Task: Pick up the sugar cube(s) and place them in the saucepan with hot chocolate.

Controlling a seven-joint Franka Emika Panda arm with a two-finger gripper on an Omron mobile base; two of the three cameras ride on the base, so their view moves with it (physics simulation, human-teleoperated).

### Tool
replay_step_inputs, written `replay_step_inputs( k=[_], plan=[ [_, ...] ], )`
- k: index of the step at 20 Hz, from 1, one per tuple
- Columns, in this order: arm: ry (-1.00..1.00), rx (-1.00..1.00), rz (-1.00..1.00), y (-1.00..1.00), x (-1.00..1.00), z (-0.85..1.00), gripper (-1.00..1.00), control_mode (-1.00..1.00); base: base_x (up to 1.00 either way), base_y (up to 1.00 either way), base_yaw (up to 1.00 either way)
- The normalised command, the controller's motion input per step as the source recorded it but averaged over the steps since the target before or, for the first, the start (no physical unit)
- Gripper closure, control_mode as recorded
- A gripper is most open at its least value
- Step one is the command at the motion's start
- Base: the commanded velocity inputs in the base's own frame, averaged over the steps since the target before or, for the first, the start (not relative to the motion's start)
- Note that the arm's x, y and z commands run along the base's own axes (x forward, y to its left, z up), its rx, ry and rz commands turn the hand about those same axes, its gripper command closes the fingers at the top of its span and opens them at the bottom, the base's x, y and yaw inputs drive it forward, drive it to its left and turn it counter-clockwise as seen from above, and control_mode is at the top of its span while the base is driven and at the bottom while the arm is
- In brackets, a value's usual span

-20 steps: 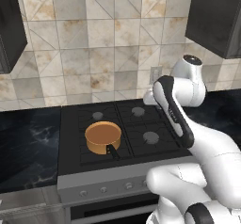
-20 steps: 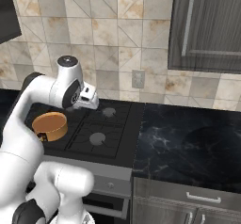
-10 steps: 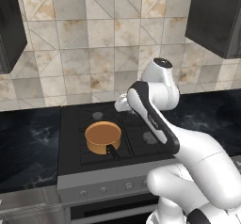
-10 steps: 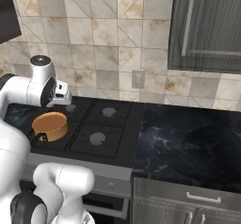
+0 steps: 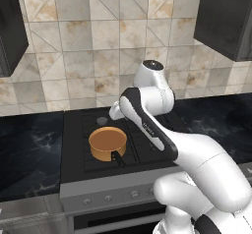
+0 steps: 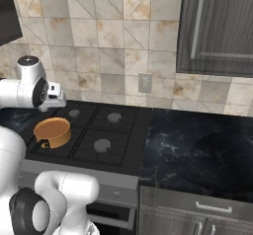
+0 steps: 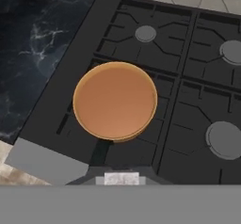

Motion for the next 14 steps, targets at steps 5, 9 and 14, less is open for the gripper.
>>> replay_step_inputs(
  k=[5, 9, 14],
  plan=[
    [0.00, -0.11, 0.00, 0.00, 0.01, -0.17, 1.00, -1.00, 0.00, 0.00, 0.00],
    [0.00, -0.03, 0.00, 0.08, 0.00, -0.14, 1.00, -1.00, 0.00, 0.00, 0.00],
    [0.00, -0.02, 0.00, 0.07, 0.00, -0.13, 1.00, -1.00, 0.00, 0.00, 0.00]
  ],
)
